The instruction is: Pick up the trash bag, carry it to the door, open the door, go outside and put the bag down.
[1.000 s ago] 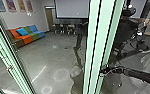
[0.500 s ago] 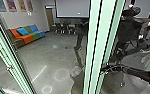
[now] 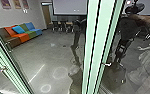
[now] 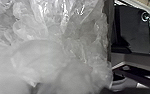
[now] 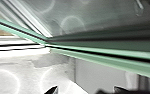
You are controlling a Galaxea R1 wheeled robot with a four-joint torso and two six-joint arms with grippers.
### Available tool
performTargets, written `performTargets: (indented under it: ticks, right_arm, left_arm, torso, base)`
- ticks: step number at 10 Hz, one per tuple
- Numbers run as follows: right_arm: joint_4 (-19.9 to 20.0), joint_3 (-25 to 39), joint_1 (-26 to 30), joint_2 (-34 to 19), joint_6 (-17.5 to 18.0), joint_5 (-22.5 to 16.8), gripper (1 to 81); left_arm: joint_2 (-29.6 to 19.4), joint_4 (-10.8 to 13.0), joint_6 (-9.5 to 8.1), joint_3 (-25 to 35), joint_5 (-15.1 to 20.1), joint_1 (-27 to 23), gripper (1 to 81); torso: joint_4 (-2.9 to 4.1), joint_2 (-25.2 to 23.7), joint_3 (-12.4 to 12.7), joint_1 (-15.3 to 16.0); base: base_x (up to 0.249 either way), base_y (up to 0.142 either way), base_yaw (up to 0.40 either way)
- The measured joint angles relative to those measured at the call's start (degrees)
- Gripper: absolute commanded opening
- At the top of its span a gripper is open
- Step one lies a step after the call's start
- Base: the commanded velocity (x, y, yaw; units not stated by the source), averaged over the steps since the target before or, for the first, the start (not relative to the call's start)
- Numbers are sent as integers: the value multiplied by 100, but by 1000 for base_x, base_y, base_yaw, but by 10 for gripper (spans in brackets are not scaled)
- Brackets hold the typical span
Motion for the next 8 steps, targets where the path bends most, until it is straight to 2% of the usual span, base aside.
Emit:
performTargets:
  ticks: [1,2,3,4,6,7,8]
  right_arm:
    - [-160,-83,661,28,2,172,811]
    - [144,66,959,581,579,-154,811]
    - [15,206,785,835,226,28,811]
    - [-206,179,788,778,111,34,811]
    - [-553,-162,863,380,143,91,811]
    - [-636,-295,912,201,204,232,811]
    - [-663,-373,909,168,271,571,811]
  left_arm:
    - [2,-2,0,2,-79,-85,10]
    - [-2,-2,0,5,-57,-51,10]
    - [0,-5,1,-11,-35,23,10]
    - [16,-5,0,-5,1,41,10]
    - [50,-5,0,16,-35,-38,10]
    - [66,-5,0,13,-35,-35,10]
    - [63,-5,0,13,-35,-27,10]
  torso:
    - [-9,-4,2,-9]
    - [-9,-4,2,-13]
    - [-9,0,0,-11]
    - [-9,7,-7,-5]
    - [-9,7,-9,-7]
    - [-9,7,-9,-7]
    - [-9,7,-9,-7]
  base:
    - [0,0,0]
    - [0,0,0]
    - [0,0,0]
    - [0,0,0]
    - [0,0,0]
    - [0,0,0]
    - [0,0,0]
